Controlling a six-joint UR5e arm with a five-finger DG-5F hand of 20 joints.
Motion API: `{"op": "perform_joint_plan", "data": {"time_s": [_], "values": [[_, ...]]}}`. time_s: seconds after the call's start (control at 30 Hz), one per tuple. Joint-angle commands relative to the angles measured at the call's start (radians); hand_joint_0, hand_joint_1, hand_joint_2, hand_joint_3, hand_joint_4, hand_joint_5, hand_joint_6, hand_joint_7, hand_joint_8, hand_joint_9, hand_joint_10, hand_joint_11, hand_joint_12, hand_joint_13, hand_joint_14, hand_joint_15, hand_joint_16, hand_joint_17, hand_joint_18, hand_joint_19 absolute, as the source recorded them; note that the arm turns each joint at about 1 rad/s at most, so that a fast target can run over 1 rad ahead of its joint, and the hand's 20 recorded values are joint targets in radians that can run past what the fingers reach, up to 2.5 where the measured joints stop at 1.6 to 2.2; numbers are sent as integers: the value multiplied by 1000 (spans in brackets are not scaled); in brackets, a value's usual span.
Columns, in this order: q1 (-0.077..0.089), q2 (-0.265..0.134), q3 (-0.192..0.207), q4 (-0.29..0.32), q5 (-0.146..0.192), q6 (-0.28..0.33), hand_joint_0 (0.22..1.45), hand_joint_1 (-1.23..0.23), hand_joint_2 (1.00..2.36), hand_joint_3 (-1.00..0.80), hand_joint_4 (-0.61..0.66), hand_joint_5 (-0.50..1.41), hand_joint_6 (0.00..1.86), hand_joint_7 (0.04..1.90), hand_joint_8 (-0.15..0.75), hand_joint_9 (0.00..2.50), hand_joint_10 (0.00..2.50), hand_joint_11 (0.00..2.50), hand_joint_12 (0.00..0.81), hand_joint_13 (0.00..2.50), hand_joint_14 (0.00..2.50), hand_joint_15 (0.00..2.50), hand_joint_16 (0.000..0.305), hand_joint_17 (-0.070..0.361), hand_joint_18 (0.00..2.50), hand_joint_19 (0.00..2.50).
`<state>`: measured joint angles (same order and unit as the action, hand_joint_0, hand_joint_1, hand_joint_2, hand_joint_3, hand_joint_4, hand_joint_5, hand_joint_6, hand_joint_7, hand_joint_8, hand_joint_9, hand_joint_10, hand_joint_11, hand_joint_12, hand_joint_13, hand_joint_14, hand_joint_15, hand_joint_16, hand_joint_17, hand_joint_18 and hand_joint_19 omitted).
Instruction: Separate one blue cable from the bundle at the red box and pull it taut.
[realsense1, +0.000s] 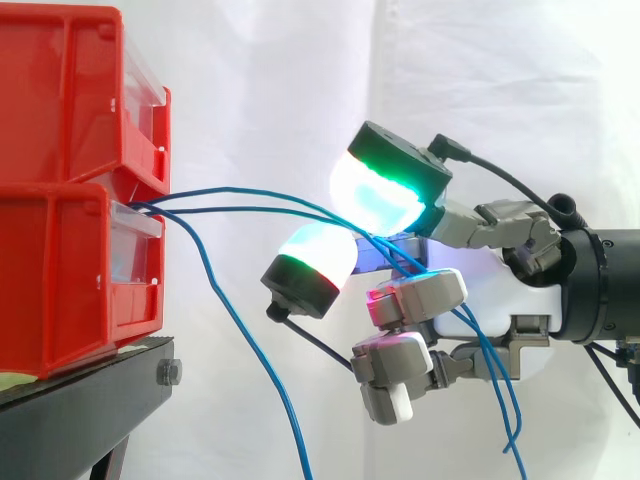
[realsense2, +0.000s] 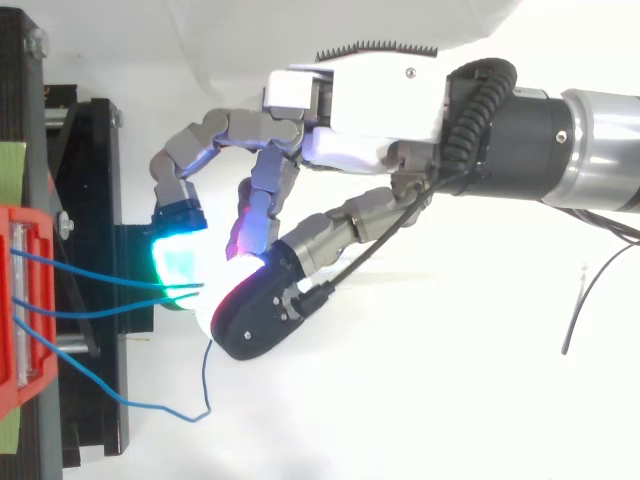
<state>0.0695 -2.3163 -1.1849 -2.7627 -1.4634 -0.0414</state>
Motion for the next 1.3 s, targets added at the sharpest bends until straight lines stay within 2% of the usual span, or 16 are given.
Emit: {"op": "perform_joint_plan", "data": {"time_s": [0.0, 0.1, 0.17, 0.23, 0.37, 0.47, 0.5, 0.63, 0.77, 1.07, 1.27], "values": [[1, 0, -1, 0, 0, 0, 522, -897, 1000, -500, 55, -117, 867, 1207, 271, 1426, 30, 1448, 355, 1202, 34, 1158, 56, 126, 864, 911], [1, 0, 1, 2, 0, 0, 595, -964, 1000, -500, 30, -128, 878, 1200, 242, 1412, 30, 1505, 336, 1183, 37, 1164, 52, 117, 841, 898], [3, 0, -1, 3, 0, 0, 671, -921, 1000, -500, -28, -132, 879, 1279, 235, 1417, 30, 1519, 327, 1189, 36, 1174, 51, 114, 839, 908], [4, 0, 1, 8, 2, 0, 700, -898, 1000, -500, -58, -131, 898, 1276, 246, 1443, 29, 1530, 326, 1207, 36, 1178, 50, 112, 844, 920], [4, 0, 1, 9, 5, 0, 659, -815, 1005, -448, -58, -121, 904, 1234, 239, 1490, 32, 1561, 329, 1239, 37, 1193, 50, 112, 859, 955], [4, 0, 1, 9, 5, 0, 618, -730, 1001, -486, -57, -120, 890, 1205, 232, 1478, 32, 1478, 329, 1235, 35, 1190, 51, 114, 862, 966], [4, 0, 1, 9, 5, 0, 603, -659, 1000, -497, -48, -113, 874, 1183, 245, 1476, 33, 1439, 327, 1230, 35, 1198, 52, 116, 858, 966], [6, 0, -1, 11, 5, 0, 561, -582, 1000, -500, -24, -106, 839, 1194, 256, 1468, 34, 1427, 342, 1232, 33, 1185, 53, 120, 864, 958], [6, 0, -1, 11, 5, 0, 515, -611, 1000, -500, 2, -105, 830, 1191, 276, 1461, 32, 1422, 360, 1239, 33, 1174, 56, 127, 882, 950], [6, 0, -1, 11, 5, 0, 432, -784, 1000, -500, 45, -123, 822, 1154, 310, 1377, 29, 1375, 406, 1196, 31, 1148, 66, 148, 871, 920], [7, 0, -1, 18, 12, 0, 502, -698, 1000, -500, 20, -123, 816, 1157, 280, 1370, 31, 1381, 377, 1180, 33, 1158, 58, 131, 825, 951]]}}
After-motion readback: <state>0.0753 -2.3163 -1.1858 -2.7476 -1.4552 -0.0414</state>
